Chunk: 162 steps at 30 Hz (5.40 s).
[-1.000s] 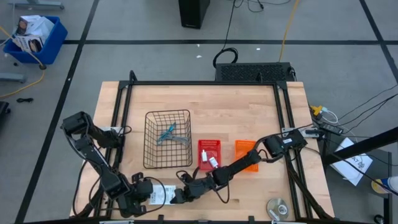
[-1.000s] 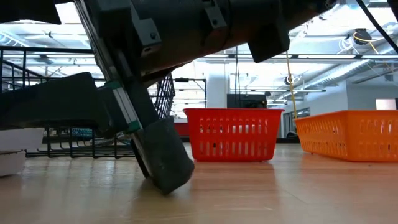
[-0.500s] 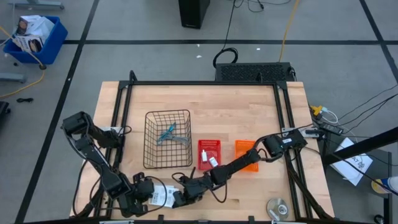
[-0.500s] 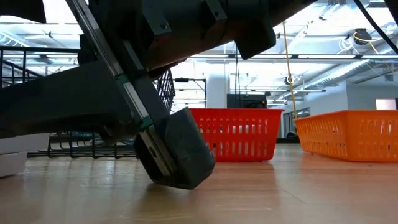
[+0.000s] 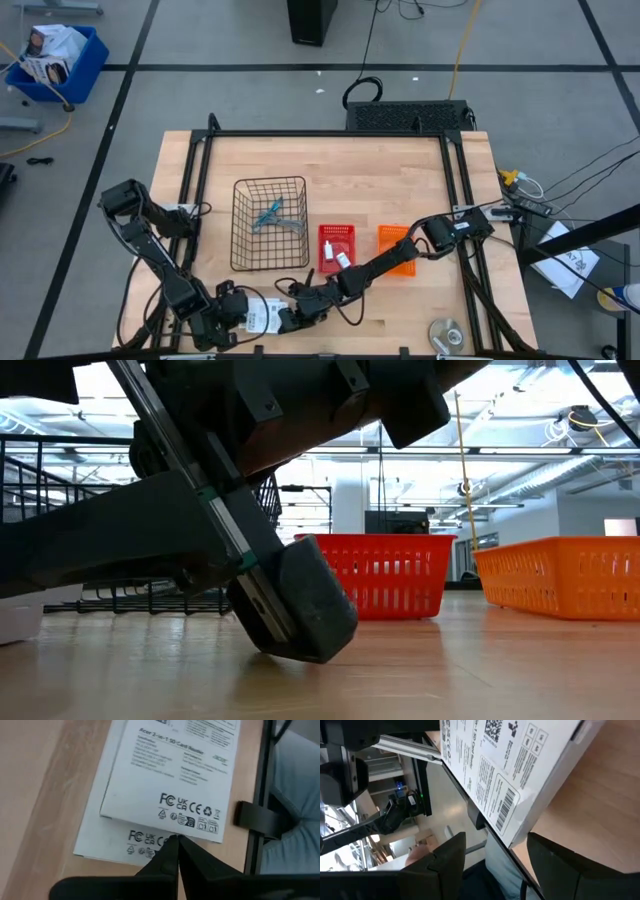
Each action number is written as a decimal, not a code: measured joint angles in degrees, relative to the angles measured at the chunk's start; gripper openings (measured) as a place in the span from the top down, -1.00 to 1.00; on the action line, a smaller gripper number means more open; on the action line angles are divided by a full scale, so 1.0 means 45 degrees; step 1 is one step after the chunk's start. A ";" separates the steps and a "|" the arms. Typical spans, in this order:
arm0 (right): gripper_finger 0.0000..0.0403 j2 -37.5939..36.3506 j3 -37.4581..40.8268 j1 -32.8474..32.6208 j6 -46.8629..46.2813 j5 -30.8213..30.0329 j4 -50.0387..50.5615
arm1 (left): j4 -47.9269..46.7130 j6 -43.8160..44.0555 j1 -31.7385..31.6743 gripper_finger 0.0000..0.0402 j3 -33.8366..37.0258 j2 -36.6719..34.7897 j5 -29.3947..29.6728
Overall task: Pick and place items into bin
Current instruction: Put the top white card reader box into the orange bin
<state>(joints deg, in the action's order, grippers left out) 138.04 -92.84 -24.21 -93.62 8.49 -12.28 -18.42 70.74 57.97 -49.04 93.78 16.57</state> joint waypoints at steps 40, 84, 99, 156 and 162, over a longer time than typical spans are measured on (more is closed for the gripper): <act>-0.02 -0.0031 -0.0010 0.0010 0.1043 -0.0205 -0.0456 | 0.0122 0.0059 -0.0063 0.97 0.0015 0.0000 0.0503; -0.02 -0.0786 0.0019 0.0146 0.2277 -0.1448 0.0450 | 0.0266 0.0298 -0.0048 0.92 -0.0010 0.0000 0.0367; 0.17 -0.0724 0.0024 0.0175 0.2808 -0.1579 -0.0841 | 0.0462 -0.0026 -0.0197 0.97 -0.0005 0.0000 0.0575; 0.78 -0.7821 0.0000 -0.3858 0.9336 -1.4105 1.0527 | 0.8900 -0.6129 -0.0966 0.81 0.0010 0.0005 0.1777; 0.79 -0.7815 0.0000 -0.3765 0.6014 -1.4145 1.5066 | 0.8912 -0.6189 -0.0961 0.81 0.0010 0.0005 0.2022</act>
<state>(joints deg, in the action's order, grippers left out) 102.87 -92.84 -41.15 -66.56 -55.16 55.52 21.68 42.89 53.65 -48.99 93.80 25.67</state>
